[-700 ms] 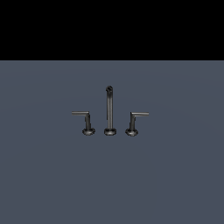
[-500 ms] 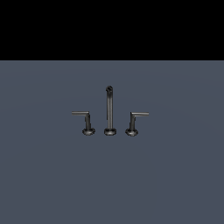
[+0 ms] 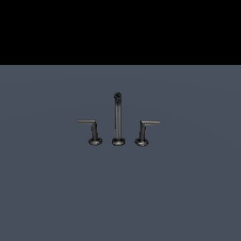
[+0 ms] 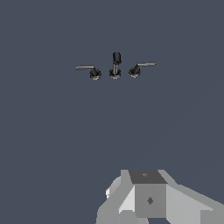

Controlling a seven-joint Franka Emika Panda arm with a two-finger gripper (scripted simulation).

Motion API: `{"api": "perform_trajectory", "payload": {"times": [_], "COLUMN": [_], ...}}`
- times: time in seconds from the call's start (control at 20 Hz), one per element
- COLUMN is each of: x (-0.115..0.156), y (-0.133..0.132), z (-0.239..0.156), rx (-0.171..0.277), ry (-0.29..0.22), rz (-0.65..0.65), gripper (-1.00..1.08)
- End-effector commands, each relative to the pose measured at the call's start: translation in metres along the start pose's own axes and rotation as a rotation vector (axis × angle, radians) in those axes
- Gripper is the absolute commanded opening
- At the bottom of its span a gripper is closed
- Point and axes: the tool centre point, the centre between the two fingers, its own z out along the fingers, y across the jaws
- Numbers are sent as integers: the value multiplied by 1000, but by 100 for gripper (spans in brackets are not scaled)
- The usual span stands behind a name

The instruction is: Turn on the faucet by rotating a designated handle.

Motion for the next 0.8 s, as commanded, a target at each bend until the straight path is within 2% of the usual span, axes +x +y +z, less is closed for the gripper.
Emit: {"api": "perform_trajectory", "payload": {"times": [0.0, 0.75], "x": [8, 90], "y": [-3, -14], "z": [11, 106], "rx": [0, 4], "ry": [0, 0], "rz": [42, 428], "gripper": [-100, -100]}}
